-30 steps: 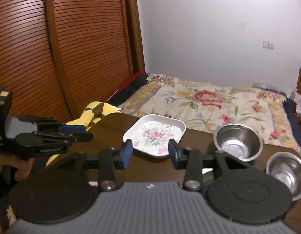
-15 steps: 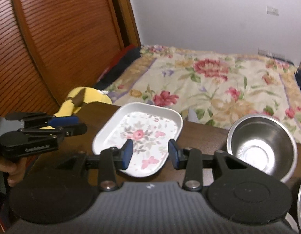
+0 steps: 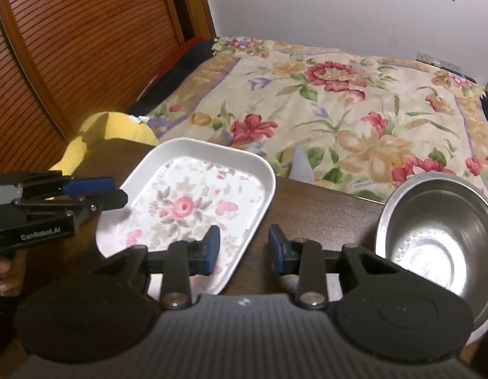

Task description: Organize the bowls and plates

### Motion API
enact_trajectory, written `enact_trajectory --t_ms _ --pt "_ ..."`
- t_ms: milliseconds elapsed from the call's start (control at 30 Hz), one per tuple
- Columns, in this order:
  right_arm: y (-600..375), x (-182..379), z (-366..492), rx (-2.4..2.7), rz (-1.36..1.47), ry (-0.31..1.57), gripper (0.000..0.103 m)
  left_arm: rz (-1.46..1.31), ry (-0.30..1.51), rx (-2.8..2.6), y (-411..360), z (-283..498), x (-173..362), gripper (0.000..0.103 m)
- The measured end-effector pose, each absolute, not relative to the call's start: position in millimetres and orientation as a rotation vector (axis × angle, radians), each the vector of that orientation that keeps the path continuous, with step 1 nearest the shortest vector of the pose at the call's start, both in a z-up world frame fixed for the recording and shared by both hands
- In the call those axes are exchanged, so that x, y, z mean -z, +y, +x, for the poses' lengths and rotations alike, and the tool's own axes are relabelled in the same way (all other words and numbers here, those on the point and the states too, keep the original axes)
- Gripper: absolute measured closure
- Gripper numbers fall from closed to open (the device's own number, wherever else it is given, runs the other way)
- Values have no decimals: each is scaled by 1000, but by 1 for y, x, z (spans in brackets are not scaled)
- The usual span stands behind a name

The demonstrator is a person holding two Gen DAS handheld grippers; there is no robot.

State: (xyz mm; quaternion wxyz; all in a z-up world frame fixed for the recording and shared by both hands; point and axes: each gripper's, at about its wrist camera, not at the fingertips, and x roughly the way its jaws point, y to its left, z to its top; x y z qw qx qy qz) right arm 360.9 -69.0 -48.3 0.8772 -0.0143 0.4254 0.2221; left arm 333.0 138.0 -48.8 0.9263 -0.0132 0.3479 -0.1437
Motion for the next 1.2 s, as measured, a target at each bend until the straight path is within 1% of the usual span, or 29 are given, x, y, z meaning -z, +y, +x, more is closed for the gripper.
enact_trajectory --t_ms 33,233,267,367,467,900,1200 --pt "-69 49 363 -465 -36 891 75 -28 715 296 138 334 49 76" --pt "-69 49 369 -467 -42 906 78 -36 728 305 138 340 54 85" --pt "-69 50 370 -469 -43 910 83 -38 729 306 138 341 54 87" --pt "-69 52 371 -474 -42 924 84 -42 735 312 136 342 56 90" --pt "-69 52 373 -483 -39 934 89 -35 744 313 135 344 58 94" --pt "-60 52 372 -509 -67 954 89 -71 774 320 147 337 57 95" --pt "-48 39 341 -547 -38 928 90 -78 753 308 168 291 40 95"
